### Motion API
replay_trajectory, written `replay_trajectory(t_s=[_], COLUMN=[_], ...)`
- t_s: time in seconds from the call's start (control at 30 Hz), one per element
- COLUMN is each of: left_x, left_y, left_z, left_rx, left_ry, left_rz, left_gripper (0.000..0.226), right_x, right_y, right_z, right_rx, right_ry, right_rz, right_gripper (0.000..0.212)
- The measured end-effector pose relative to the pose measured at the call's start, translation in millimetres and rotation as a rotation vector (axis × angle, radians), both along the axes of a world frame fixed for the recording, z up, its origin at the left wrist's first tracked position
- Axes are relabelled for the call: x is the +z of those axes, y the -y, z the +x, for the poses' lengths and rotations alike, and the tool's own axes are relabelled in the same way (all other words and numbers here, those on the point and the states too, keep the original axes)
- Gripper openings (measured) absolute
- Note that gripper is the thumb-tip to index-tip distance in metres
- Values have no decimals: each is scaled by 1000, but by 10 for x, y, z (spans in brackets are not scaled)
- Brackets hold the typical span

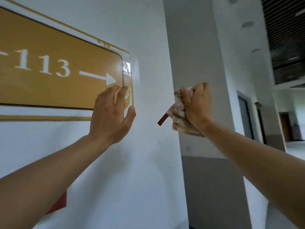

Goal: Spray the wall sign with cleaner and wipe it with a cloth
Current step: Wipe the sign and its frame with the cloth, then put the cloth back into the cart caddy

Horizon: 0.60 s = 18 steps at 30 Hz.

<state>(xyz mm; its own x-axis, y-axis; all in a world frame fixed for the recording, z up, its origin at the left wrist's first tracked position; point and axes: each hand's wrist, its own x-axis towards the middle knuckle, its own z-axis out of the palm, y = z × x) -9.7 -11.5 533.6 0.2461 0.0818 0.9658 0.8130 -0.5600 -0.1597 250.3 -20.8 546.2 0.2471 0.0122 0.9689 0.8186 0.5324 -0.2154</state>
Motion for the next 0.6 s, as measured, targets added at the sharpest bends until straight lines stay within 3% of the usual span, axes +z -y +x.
replay_trajectory(t_s=[0.33,0.43,0.6], left_x=[-1073,-1726,-2819], left_y=[-6,-14,15], left_z=[1716,2212,2896], left_rx=[-316,-370,-424], left_ry=[-220,-359,-410], left_rz=[-165,-251,-477], left_gripper=[62,63,62], right_x=[-1336,-1991,-3099], right_y=[776,974,1212], right_z=[1521,1871,2279], right_rx=[-342,-400,-468], right_ry=[-215,-293,-398], right_rz=[-315,-396,-503], right_gripper=[26,25,24])
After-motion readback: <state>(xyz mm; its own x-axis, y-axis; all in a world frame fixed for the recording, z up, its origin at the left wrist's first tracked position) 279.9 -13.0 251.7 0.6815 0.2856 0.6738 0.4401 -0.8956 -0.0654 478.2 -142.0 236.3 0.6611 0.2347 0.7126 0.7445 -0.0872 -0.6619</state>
